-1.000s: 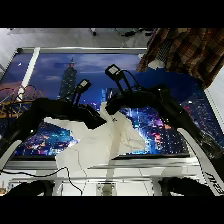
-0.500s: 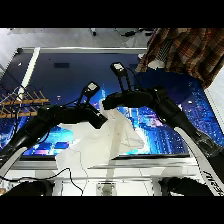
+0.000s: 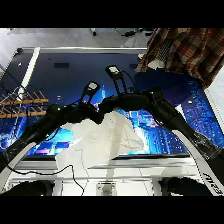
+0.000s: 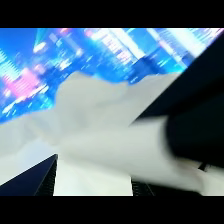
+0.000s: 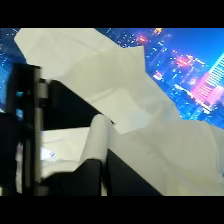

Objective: Fold the clothes and pants, and hang the long-sleeved shirts on hangers.

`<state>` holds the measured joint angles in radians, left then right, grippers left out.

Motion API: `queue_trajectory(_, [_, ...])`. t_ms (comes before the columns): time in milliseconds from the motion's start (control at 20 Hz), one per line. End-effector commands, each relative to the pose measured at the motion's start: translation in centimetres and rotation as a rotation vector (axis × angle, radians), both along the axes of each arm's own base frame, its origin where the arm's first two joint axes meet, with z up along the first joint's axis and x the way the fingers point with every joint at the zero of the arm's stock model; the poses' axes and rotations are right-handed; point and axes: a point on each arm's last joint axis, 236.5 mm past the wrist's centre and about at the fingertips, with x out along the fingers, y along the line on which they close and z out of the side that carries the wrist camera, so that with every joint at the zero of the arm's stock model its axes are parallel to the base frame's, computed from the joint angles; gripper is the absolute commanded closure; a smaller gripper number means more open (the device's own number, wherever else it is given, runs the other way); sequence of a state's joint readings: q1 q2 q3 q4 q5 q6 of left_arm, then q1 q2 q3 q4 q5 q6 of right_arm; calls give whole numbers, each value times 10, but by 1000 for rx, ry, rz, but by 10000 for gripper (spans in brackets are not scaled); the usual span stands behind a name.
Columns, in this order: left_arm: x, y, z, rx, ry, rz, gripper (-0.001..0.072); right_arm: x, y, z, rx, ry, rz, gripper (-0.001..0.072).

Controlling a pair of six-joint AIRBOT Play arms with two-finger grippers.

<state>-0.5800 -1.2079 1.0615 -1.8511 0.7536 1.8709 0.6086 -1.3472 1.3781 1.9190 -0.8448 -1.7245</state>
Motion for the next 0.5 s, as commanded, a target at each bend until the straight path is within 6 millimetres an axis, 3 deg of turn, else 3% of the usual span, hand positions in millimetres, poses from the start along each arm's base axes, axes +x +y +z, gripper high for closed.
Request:
queue_trajectory(0, [-1,35,14,14,36,85,190,16,-12,2,-9,-25,-79,666])
queue_trajectory(100, [2,51,51,-37,-38,123,152,25,-16,7,15,-36,-119,666])
queue_trajectory(250, [-18,47,98,-141,-100,112,152,33,-15,14,60,-46,-157,666])
queue_trajectory(350, [-37,28,105,-184,-90,56,150,35,-13,17,90,-39,-177,667])
queue_trajectory(450, [-52,9,85,-153,-62,-9,133,34,-9,20,115,-30,-181,667])
